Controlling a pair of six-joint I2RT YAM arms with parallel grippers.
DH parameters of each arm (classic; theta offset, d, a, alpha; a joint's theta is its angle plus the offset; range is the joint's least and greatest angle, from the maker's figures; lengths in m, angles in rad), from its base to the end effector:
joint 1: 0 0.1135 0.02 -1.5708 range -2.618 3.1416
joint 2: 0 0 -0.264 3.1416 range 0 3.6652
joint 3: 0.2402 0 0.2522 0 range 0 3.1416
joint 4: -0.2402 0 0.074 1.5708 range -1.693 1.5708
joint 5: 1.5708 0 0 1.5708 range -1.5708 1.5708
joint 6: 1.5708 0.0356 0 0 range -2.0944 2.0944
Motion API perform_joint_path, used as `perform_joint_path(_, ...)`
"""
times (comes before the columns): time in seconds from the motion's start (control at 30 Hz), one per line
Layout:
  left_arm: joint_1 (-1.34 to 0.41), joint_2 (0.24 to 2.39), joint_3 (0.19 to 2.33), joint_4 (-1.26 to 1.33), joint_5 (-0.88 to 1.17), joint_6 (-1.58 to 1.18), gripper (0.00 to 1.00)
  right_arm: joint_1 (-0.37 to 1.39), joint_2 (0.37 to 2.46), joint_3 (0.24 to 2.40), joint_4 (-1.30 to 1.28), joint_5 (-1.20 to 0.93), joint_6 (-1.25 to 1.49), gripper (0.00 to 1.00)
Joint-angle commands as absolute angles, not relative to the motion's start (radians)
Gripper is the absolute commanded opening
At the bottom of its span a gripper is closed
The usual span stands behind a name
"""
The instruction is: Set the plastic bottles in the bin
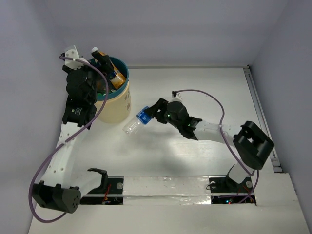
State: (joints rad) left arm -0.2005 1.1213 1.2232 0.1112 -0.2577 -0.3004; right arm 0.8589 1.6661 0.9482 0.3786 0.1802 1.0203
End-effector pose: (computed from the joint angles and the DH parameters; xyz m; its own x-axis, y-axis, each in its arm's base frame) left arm 0.2457 -0.0407 0.4588 0.2132 -0.3353 -0.9177 0.0121 0.9401 -0.3407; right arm 0.2478 0.2774 0.2241 -0.6545 0.5250 -0.5441 -0.1466 0.6179 0.7725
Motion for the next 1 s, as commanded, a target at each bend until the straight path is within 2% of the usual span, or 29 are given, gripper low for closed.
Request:
perform_joint_path(0.0,-0.193,1.022,1.206,0.118,-0.213,-0.333,0.98,0.879,1.551,0.936,0.43,0.233,0.954,0.52)
perform_joint_path(0.17,-0.193,0.922,1.169,0.081,-0.161,-0.345,0.95,0.899,1.413,0.992,0.355,0.277,0.881,0.52)
perform_joint_path(0.3,-0.193,0.812,1.143,0.035,-0.098,-0.36,0.9,0.929,1.394,1.178,0.249,0.328,0.74,0.52)
perform_joint_path(0.4,-0.193,0.734,1.115,0.011,-0.075,-0.37,0.86,0.93,1.468,1.382,0.172,0.386,0.632,0.53)
perform_joint_path(0.63,-0.193,0.62,1.111,-0.035,-0.057,-0.365,0.79,0.93,1.797,1.915,0.043,0.483,0.399,0.53)
perform_joint_path(0.67,-0.193,0.612,1.109,-0.034,-0.046,-0.365,0.79,0.939,1.843,2.056,0.01,0.48,0.378,0.53)
perform_joint_path(0.77,-0.193,0.597,1.111,-0.037,-0.037,-0.364,0.79,0.949,2.047,2.283,-0.076,0.48,0.272,0.54)
perform_joint_path(0.8,-0.193,0.589,1.111,-0.037,-0.038,-0.361,0.79,0.95,2.153,2.441,-0.125,0.476,0.221,0.54)
perform_joint_path(0.9,-0.193,0.578,1.101,-0.031,-0.048,-0.354,0.79,0.988,2.267,2.583,-0.121,0.469,0.093,0.55)
perform_joint_path(0.97,-0.193,0.572,1.092,-0.022,-0.051,-0.353,0.79,1.006,2.309,2.582,-0.059,0.476,0.011,0.56)
